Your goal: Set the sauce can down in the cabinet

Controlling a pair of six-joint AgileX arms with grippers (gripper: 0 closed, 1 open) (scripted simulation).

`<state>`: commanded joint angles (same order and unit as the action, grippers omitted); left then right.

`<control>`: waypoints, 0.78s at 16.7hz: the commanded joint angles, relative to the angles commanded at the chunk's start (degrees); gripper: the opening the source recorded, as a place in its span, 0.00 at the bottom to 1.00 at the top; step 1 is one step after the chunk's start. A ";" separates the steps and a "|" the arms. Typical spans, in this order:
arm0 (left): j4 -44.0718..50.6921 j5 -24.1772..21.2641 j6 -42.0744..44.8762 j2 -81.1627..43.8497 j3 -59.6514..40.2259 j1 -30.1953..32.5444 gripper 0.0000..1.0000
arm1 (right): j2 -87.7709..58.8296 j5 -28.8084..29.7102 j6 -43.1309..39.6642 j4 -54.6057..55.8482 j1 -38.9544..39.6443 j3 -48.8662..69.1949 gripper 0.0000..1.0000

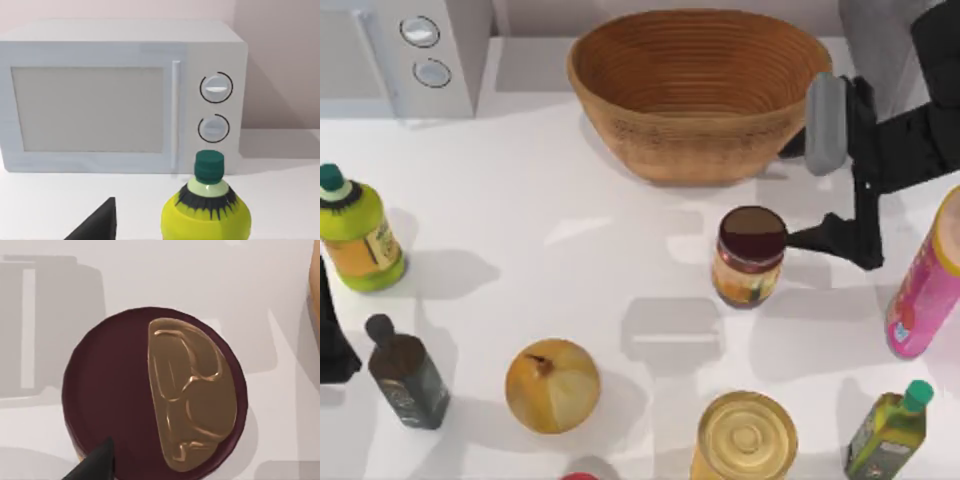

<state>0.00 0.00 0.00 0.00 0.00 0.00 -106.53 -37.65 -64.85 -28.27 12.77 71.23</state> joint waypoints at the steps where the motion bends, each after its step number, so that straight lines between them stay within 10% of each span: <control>1: 0.00 0.00 0.00 0.00 0.00 0.00 1.00 | -2.75 -1.53 -2.00 -2.34 0.21 1.23 1.00; 13: 0.00 0.00 0.00 0.00 0.00 0.00 1.00 | -5.77 -4.98 -5.04 -9.53 0.56 4.37 1.00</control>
<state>0.00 0.00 0.00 0.00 0.00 0.00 -112.30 -42.63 -69.89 -37.80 13.33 75.59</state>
